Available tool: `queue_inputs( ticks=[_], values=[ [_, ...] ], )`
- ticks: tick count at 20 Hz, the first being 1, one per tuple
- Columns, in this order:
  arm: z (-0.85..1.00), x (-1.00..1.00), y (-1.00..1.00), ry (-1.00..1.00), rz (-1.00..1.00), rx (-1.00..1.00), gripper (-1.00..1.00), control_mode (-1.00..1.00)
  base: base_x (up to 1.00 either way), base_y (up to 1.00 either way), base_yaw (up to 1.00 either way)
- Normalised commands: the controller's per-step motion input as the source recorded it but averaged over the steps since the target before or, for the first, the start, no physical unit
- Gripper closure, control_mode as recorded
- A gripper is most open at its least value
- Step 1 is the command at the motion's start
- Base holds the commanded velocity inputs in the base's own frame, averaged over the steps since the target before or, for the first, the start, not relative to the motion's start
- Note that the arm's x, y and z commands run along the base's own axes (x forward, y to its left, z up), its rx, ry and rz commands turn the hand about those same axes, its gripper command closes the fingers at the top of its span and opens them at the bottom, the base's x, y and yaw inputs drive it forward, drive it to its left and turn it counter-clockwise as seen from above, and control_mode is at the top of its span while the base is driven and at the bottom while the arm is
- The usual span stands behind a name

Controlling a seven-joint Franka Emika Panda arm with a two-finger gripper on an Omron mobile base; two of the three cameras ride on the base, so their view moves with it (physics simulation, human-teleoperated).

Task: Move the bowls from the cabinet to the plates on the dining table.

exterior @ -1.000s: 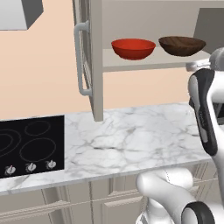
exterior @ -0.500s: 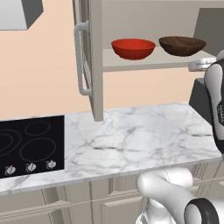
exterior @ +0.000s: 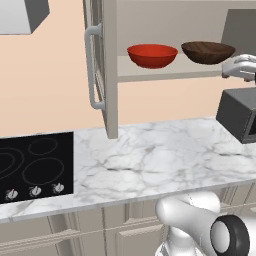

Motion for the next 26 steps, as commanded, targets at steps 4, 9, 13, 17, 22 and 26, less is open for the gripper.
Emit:
queue_inputs(
  ticks=[4, 9, 13, 17, 22, 26],
  values=[
    [-0.07, -0.42, 0.04, 0.01, -0.03, 0.03, -1.00, -1.00, 0.00, 0.00, 0.00],
    [-0.13, -0.03, 0.00, 0.04, -0.10, 0.01, -1.00, -1.00, 0.00, 0.00, 0.00],
    [-0.02, 0.18, 0.00, 0.00, -0.13, 0.00, -1.00, -1.00, 0.00, 0.00, 0.00],
    [0.00, 0.49, 0.02, 0.00, -0.08, 0.00, -1.00, -1.00, 0.00, 0.00, 0.00],
    [0.00, 0.42, 0.04, 0.00, -0.01, 0.07, -1.00, -1.00, 0.00, 0.00, 0.00],
    [0.05, 0.02, 0.17, 0.00, 0.00, 0.13, -1.00, -1.00, 0.00, 0.00, 0.00]
  ],
)
